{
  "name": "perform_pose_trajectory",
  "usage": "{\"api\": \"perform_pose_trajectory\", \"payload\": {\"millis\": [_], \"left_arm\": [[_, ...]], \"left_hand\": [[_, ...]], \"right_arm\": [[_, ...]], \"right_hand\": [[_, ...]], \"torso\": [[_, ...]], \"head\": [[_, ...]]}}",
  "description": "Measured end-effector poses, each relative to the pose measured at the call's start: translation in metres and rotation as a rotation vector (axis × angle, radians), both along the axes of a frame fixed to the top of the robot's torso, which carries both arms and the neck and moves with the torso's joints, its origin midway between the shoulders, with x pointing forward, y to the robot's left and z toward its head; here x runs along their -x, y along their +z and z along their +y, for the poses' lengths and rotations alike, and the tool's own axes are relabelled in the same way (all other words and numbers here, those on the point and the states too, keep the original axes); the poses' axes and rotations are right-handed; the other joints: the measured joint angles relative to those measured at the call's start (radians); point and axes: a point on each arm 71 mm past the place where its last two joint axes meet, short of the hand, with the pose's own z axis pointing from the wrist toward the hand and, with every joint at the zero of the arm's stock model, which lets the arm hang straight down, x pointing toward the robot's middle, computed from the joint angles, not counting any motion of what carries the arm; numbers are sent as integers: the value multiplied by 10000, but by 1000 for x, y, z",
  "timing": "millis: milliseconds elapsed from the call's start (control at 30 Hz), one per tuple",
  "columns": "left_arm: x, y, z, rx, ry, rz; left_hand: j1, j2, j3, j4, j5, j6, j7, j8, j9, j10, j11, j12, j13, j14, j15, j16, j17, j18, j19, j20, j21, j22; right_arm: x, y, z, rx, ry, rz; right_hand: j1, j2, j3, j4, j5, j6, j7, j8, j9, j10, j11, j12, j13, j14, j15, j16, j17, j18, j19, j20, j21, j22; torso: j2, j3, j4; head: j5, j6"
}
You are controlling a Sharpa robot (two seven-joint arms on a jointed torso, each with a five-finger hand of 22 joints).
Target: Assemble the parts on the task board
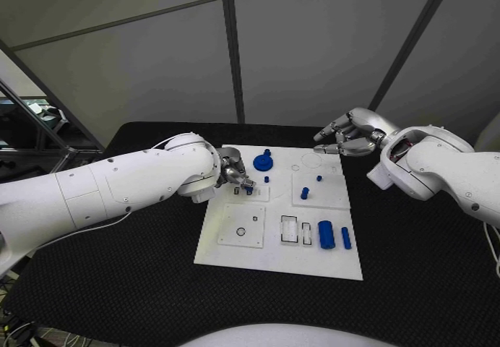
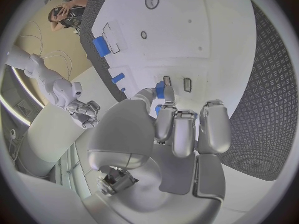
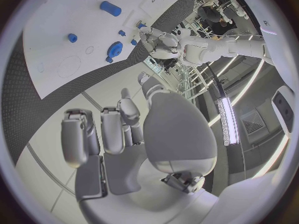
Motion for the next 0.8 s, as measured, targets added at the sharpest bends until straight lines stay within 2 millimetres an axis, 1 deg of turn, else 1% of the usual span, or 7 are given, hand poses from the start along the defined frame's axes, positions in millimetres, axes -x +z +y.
{"api": "perform_pose_trajectory", "payload": {"millis": [100, 133, 267, 300, 400, 433, 800], "left_arm": [[1, -1, -1, -71, -27, -44], [1, -1, -1, -93, -36, -53], [1, -1, -2, -213, -79, -104], [1, -1, -2, -248, -91, -115], [1, -2, -2, -384, -141, -139], [1, -2, -2, -424, -158, -142], [2, -2, -3, -764, -353, -108]], "left_hand": [[-18, 4, 74, -25, 85, 0, 0, -2, 38, 1, 0, 30, -2, 0, 0, 0, 0, -1, 14, -15, 0, 26], [-65, -43, 80, -29, 89, 0, 0, -3, 56, 2, 0, 31, -7, 0, 0, 0, 0, 0, 14, -14, 0, 40], [-76, -54, 106, -55, 96, 0, 0, -4, 78, 16, -13, 31, -10, 0, 0, 56, 0, 1, 50, 22, 47, 80], [-138, -116, 191, -139, 133, 37, -36, -6, 86, 52, -21, 31, -14, 0, 0, 56, 0, 1, 51, 22, 47, 91], [-151, -129, 193, -141, 167, 89, -18, -11, 125, 57, -23, 30, -10, 0, 0, 60, 0, 1, 50, 22, 47, 124], [-203, -182, 194, -142, 177, 107, -35, -26, 145, 58, -23, 63, -8, 0, 0, 102, 0, 1, 72, 0, 68, 137], [-257, -236, 300, -249, 289, 157, -14, -50, 191, 59, -23, 76, -8, -12, 12, 117, 0, 2, 85, -14, 83, 195]], "right_arm": [[0, 0, 0, 48, 31, -38], [0, 0, 0, 63, 38, -49], [0, 0, 1, 118, 66, -88], [0, 0, 1, 128, 71, -94], [0, 0, 1, 160, 87, -112], [0, 0, 1, 168, 91, -117], [0, 0, 1, 234, 129, -147]], "right_hand": [[0, 0, 0, 0, 0, 0, 0, 0, 0, 0, 0, 0, 0, 0, 0, 0, 0, 0, 0, 0, 0, 0], [0, 0, 0, 0, 0, 0, 0, 0, 0, 0, 0, 0, 0, 0, 0, 0, -1, 0, 0, 0, 0, 0], [0, 0, 0, 0, 0, 0, 0, 0, -1, 0, 0, 0, -13, 0, 0, 0, -1, 0, 0, 0, 0, 0], [0, 0, 0, 0, 0, 0, 0, 0, -1, 0, 0, 0, -13, 0, 0, 0, 0, 0, 0, 0, 0, 0], [0, 0, 0, 0, 0, 0, 0, 0, -1, 0, 0, 0, -13, 0, 0, 0, -1, 0, 0, 0, 0, 0], [0, 0, 0, 0, 0, 0, 0, 0, -1, 0, 0, 0, -13, 0, 0, 0, -1, 0, 0, 0, 0, 0], [1, 0, 0, 0, 0, 0, 0, 0, -1, 0, 0, 0, -12, 0, 0, 0, -1, 0, 0, 0, 0, 0]], "torso": [[5, 0, -1], [5, -1, -1], [9, 0, -5], [10, 0, -5], [10, -1, -5], [10, -1, -5], [5, -3, -5]], "head": [[4, -6], [4, -9], [4, -20], [4, -23], [4, -26], [4, -28], [11, -40]]}}
